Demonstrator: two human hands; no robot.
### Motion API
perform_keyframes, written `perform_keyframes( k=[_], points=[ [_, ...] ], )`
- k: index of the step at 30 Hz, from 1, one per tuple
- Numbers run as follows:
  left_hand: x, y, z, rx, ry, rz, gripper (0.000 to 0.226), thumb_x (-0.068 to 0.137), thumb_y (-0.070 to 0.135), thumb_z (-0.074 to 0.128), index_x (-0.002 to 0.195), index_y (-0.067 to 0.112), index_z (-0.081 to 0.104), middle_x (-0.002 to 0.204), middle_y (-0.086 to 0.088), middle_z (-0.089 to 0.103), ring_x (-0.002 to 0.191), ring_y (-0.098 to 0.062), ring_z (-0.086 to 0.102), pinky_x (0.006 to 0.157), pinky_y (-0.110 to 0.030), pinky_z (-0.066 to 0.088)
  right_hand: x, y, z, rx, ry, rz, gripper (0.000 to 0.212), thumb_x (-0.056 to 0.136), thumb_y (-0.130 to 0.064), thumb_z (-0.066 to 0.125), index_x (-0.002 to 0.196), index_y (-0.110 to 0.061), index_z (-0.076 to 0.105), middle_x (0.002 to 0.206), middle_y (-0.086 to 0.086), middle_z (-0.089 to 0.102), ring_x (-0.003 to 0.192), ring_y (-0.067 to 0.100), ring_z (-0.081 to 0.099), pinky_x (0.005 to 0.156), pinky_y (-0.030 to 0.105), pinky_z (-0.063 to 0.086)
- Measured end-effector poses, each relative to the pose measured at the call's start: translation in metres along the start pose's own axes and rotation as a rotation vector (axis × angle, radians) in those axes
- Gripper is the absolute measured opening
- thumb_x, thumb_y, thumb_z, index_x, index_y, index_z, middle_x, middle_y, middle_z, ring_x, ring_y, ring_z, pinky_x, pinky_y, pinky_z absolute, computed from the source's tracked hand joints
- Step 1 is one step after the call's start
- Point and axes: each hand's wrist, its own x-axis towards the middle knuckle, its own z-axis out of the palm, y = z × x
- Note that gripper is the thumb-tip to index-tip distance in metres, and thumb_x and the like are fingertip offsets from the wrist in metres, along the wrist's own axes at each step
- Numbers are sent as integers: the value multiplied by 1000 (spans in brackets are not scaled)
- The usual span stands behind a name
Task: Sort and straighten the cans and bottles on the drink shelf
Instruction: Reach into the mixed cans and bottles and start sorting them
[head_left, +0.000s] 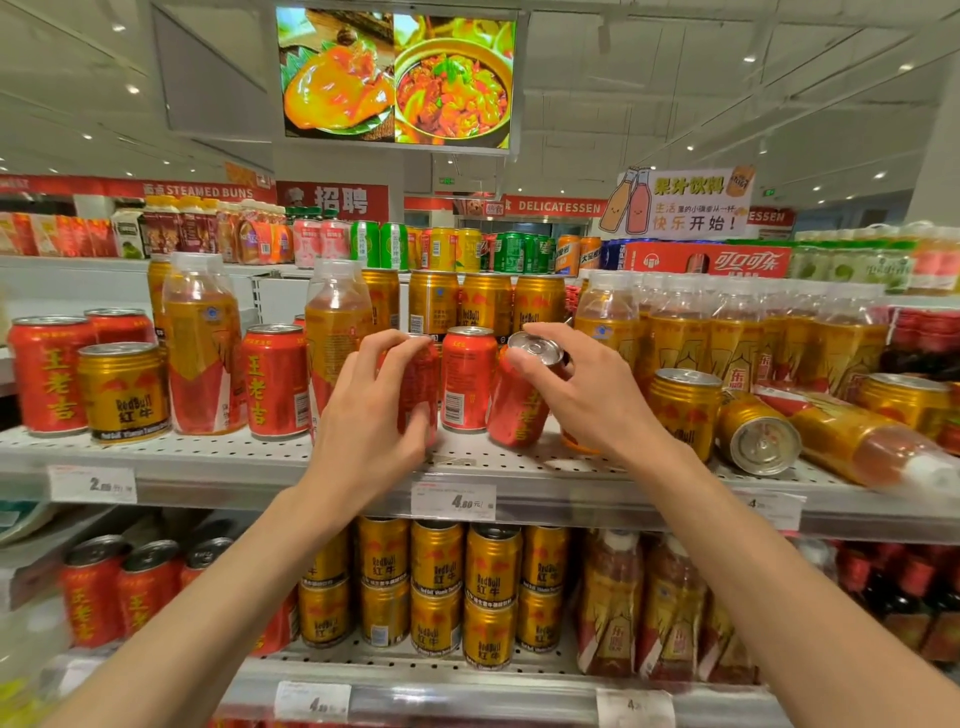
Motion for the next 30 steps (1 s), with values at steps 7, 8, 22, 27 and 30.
perform_keyframes(
  k=[7, 8, 22, 27, 30],
  points=[
    [0, 1, -3, -23, -19, -9, 63, 84, 15, 69, 143, 18, 46, 138, 1, 43, 122, -17, 46, 99, -26, 36, 21, -10, 6, -36, -125, 31, 79, 87, -81, 27, 129, -29, 67, 135, -9, 66, 124, 15, 60, 102, 46, 51],
    [-1, 1, -3, -23, -20, -11, 63, 84, 15, 69, 143, 18, 46, 138, 1, 43, 122, -17, 46, 99, -26, 36, 20, -9, 9, -25, -122, 47, 74, 90, -79, 30, 131, -29, 66, 134, -8, 66, 122, 16, 61, 101, 46, 52],
    [-21, 8, -7, -285, -72, -124, 61, 91, 25, 65, 148, 29, 43, 160, 18, 22, 121, -26, 54, 98, -50, 51, -62, 0, 1, 269, -111, 247, 58, 97, -44, 61, 150, -30, 42, 140, -12, 55, 104, -8, 57, 83, 14, 45],
    [-61, 28, -13, -470, -63, -247, 44, 93, 28, 68, 134, 33, 53, 133, 13, 50, 104, -7, 60, 88, -25, 55, -132, 1, -9, 328, -36, 303, 37, 95, -40, 63, 132, -39, 57, 119, -25, 66, 111, -11, 59, 92, 14, 49],
    [-100, 38, -11, -596, -191, -356, 42, 92, 31, 68, 130, 41, 53, 112, 18, 62, 94, -9, 64, 80, -18, 52, -177, 11, -7, 337, -35, 416, 33, 94, -36, 66, 126, -40, 60, 110, -22, 70, 103, -8, 63, 87, 16, 52]
  ],
)
